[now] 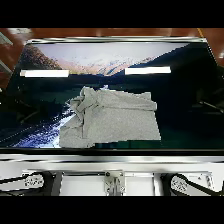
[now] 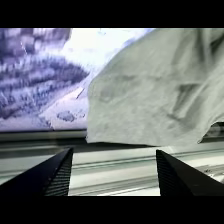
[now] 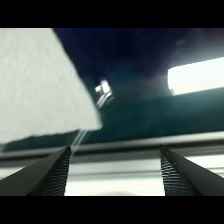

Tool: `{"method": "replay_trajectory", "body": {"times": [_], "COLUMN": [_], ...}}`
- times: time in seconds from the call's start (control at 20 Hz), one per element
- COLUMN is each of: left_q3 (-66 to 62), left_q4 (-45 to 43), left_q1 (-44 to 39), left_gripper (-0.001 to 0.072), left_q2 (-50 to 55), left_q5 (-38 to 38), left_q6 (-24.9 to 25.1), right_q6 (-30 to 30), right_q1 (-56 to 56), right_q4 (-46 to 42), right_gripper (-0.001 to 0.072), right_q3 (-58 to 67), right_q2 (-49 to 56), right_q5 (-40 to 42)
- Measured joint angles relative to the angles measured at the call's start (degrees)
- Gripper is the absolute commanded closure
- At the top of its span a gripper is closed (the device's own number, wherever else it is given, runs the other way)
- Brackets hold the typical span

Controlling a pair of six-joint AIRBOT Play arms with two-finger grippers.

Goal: Fold the shirts.

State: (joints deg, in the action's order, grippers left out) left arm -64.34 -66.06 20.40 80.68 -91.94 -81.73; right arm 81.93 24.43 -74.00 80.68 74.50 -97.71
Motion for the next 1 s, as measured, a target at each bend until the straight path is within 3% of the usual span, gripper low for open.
{"method": "replay_trajectory", "body": {"times": [0.25, 0.65, 0.7, 0.75, 0.8, 0.85, 0.9, 1.0], "left_q3": [17.55, 22.32, 22.43, 22.53, 22.58, 22.64, 22.64, 22.62], "left_q4": [6.19, 9.92, 10.62, 11.06, 11.30, 11.41, 11.74, 12.37], "left_q1": [1.53, 0.00, -0.44, -1.01, -1.66, -2.16, -2.82, -3.96], "left_gripper": [0.0099, 0.0117, 0.0157, 0.0366, 0.0526, 0.0606, 0.0667, 0.0669], "left_q2": [-2.14, -0.28, 0.28, 0.90, 1.49, 1.90, 2.19, 2.49], "left_q5": [12.09, 21.97, 22.43, 22.97, 24.63, 25.46, 25.73, 25.44], "left_q6": [6.54, 12.74, 13.25, 13.51, 13.86, 14.05, 14.25, 14.75], "right_q6": [-2.10, -1.29, -0.79, -0.09, 0.63, 1.49, 1.92, 2.73], "right_q1": [3.93, -2.32, -3.58, -4.70, -5.79, -6.80, -7.50, -8.33], "right_q4": [7.21, 7.74, 6.43, 4.96, 3.50, 2.40, 1.79, 1.33], "right_gripper": [0.0038, 0.0038, 0.0038, 0.0038, 0.0039, 0.0038, 0.0038, 0.0038], "right_q3": [-13.55, -18.18, -18.29, -18.38, -18.51, -18.84, -19.41, -21.88], "right_q2": [-4.24, -5.20, -5.20, -5.22, -5.22, -5.22, -5.22, -5.22], "right_q5": [-0.50, 4.20, 4.44, 4.83, 5.20, 5.33, 5.73, 7.26]}}
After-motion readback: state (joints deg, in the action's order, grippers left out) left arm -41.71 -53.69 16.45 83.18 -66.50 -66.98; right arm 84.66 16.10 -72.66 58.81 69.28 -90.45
